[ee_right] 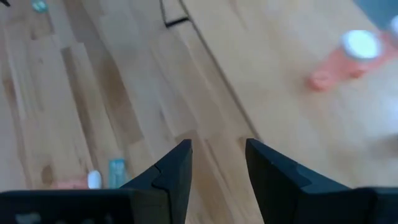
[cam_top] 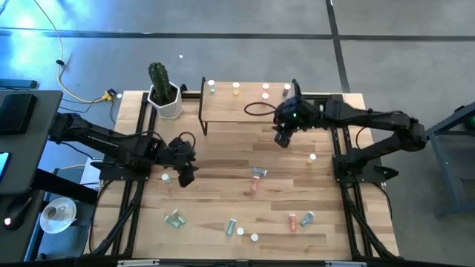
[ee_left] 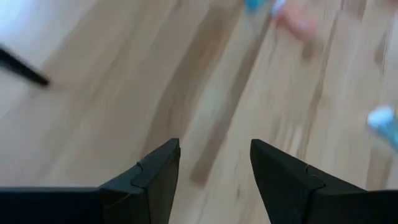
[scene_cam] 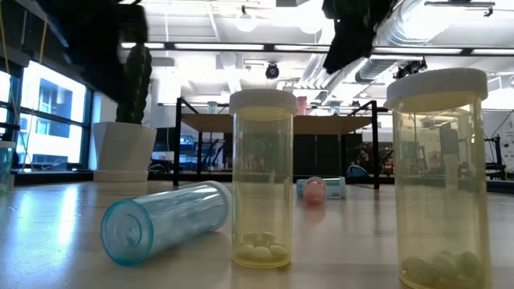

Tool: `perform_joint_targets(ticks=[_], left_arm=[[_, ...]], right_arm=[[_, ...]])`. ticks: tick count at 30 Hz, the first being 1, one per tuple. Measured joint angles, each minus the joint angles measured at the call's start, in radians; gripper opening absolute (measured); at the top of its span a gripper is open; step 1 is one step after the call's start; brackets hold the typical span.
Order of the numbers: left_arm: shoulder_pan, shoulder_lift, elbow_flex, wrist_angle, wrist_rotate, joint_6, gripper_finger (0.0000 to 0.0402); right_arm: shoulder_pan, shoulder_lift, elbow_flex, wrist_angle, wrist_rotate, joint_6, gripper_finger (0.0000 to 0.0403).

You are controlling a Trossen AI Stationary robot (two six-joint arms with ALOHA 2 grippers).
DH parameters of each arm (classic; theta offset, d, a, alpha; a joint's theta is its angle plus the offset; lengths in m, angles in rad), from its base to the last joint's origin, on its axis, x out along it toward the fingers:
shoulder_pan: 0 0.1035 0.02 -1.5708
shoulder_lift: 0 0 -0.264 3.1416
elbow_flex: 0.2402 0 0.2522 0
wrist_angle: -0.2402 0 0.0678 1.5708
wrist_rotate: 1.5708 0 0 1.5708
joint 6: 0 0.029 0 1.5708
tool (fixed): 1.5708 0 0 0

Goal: Pick and place medicine bottles onto shelf by color
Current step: Put the light blue pill bottle on the shelf aligned with the other light blue pill bottle

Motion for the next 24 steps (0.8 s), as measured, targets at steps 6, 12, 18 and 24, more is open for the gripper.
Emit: perform_joint_targets(ticks=[6, 12, 18, 24], left_arm=[[-0.098, -0.041, 0.000, -0.195, 0.013, -0.160, 0.0186], [-0.205, -0.070, 0.000, -0.359, 0.018, -0.331, 0.0186], [-0.282, -0.068, 0.000, -0.438, 0.054, -0.547, 0.0186], [-0.320, -0.068, 0.000, -0.506, 0.068, -0.741, 0.0186]], right_arm=[[0.059, -0.008, -0.172, 0.201, -0.003, 0.056, 0.0142], [0.108, -0.008, -0.295, 0.378, -0.003, 0.110, 0.0142], [0.131, -0.008, -0.361, 0.487, -0.003, 0.108, 0.0142], [0.138, -0.007, -0.362, 0.490, 0.000, 0.107, 0.0142]])
